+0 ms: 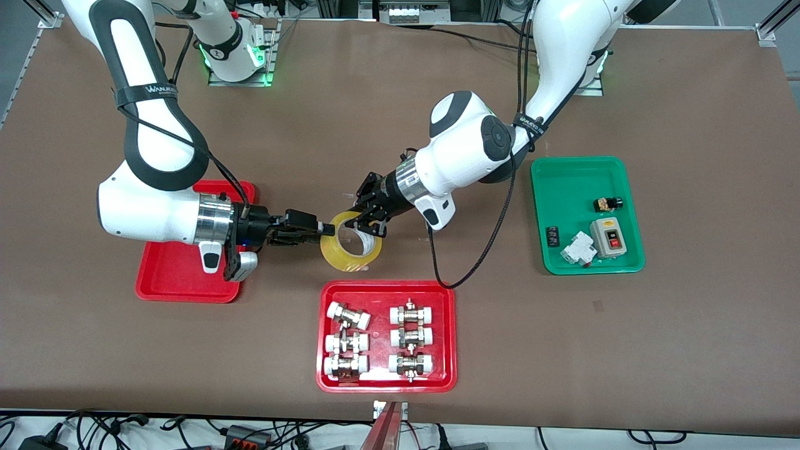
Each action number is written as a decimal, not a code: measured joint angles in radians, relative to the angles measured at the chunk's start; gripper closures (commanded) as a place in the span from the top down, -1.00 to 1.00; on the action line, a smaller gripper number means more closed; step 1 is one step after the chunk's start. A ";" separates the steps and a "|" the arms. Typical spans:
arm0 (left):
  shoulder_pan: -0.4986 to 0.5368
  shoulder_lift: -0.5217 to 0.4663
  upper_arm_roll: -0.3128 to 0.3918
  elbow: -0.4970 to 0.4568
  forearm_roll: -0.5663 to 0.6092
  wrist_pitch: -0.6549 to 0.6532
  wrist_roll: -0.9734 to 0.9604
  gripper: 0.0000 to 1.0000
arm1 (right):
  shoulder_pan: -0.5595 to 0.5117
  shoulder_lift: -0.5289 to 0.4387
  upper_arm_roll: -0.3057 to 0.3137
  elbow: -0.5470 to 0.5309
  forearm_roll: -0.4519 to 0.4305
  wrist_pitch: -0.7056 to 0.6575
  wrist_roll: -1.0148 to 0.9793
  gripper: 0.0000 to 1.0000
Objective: Left arm passes tape to right arm into tray
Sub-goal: 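Move the tape with the right gripper while the left gripper releases and withdraws, then lower the tape into the empty red tray and open the right gripper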
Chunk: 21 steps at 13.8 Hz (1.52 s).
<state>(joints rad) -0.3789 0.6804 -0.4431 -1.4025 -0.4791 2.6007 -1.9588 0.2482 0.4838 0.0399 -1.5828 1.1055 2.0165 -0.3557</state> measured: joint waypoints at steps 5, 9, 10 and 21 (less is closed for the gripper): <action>0.037 -0.008 0.022 0.022 0.174 -0.030 0.029 1.00 | 0.002 0.000 0.000 0.000 0.000 0.015 0.000 -1.00; 0.164 -0.072 0.023 0.049 0.200 -0.346 0.375 1.00 | -0.002 0.002 -0.005 0.000 -0.001 0.013 0.000 -1.00; 0.207 -0.099 0.023 0.051 0.201 -0.455 0.511 1.00 | -0.010 0.003 -0.008 0.000 -0.005 0.013 0.000 -1.00; 0.446 -0.328 0.029 0.053 0.565 -1.035 1.495 1.00 | -0.427 0.095 -0.026 -0.011 -0.355 -0.438 -0.310 -1.00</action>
<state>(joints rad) 0.0672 0.3528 -0.4142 -1.3497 0.0861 1.5656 -0.4637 -0.1791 0.5792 0.0137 -1.5934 0.7506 1.5788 -0.6657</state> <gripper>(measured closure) 0.000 0.458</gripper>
